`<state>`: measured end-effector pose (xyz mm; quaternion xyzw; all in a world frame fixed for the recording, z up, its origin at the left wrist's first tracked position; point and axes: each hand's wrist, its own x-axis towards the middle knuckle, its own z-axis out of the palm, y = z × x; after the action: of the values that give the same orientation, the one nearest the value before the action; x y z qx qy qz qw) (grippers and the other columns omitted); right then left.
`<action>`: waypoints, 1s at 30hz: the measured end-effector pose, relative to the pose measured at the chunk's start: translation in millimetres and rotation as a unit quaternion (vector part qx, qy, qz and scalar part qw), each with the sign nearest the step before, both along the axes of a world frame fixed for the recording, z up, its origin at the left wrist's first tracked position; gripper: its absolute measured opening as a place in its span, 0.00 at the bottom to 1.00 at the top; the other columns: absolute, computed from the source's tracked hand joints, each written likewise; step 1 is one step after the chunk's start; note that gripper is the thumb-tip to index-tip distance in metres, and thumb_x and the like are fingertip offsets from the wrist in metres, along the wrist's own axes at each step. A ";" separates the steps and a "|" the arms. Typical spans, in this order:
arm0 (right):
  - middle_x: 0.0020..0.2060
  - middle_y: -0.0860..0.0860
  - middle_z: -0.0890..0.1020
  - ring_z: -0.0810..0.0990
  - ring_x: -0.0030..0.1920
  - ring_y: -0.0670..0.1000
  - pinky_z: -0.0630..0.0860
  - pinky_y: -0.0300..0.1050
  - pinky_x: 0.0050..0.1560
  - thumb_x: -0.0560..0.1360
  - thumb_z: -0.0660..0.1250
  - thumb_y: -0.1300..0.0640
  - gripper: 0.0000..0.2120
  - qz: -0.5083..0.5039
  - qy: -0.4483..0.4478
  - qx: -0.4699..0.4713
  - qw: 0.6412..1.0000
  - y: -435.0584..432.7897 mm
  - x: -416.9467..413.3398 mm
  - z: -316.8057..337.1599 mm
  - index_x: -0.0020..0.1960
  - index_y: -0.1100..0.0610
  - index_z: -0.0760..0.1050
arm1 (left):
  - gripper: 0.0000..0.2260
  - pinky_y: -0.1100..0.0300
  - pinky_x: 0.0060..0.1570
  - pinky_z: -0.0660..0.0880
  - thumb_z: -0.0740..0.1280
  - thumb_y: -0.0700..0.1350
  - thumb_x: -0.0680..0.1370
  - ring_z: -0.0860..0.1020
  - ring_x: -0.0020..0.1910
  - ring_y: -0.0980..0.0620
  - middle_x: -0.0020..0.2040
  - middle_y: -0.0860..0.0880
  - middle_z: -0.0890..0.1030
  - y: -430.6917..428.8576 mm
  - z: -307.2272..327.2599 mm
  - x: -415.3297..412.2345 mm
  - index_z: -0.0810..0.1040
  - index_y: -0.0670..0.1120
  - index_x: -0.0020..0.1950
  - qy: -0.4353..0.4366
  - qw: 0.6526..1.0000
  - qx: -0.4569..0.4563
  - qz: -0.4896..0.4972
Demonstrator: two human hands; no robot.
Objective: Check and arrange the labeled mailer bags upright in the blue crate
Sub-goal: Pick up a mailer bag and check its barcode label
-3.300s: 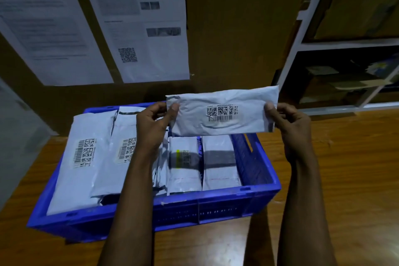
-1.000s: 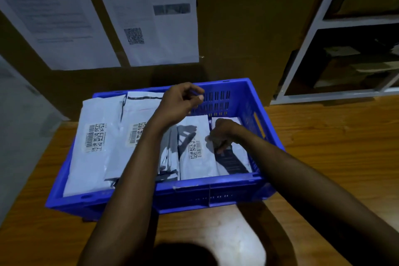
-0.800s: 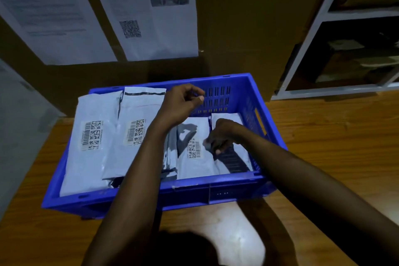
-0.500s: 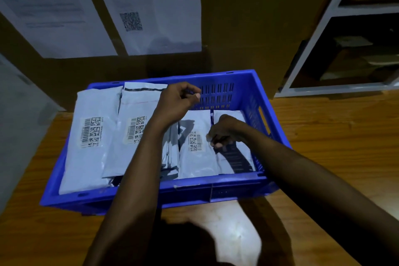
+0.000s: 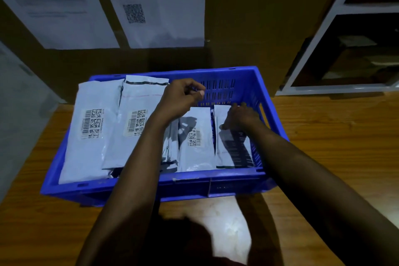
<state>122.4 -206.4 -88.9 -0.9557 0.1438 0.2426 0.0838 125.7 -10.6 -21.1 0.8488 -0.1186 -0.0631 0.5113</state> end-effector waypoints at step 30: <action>0.45 0.54 0.88 0.87 0.39 0.50 0.81 0.43 0.33 0.65 0.83 0.47 0.22 -0.313 -0.376 0.529 0.694 -49.1 -75.4 158.2 0.52 0.56 0.83 | 0.28 0.40 0.53 0.82 0.82 0.41 0.68 0.85 0.54 0.46 0.54 0.42 0.84 -3.7 7.4 -14.5 0.74 0.44 0.64 0.199 0.967 -0.146 -0.068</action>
<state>47.0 -255.5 69.4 -0.6649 0.2387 -0.1412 0.6936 111.2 -14.3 -13.7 0.7250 -0.0796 -0.2475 0.6378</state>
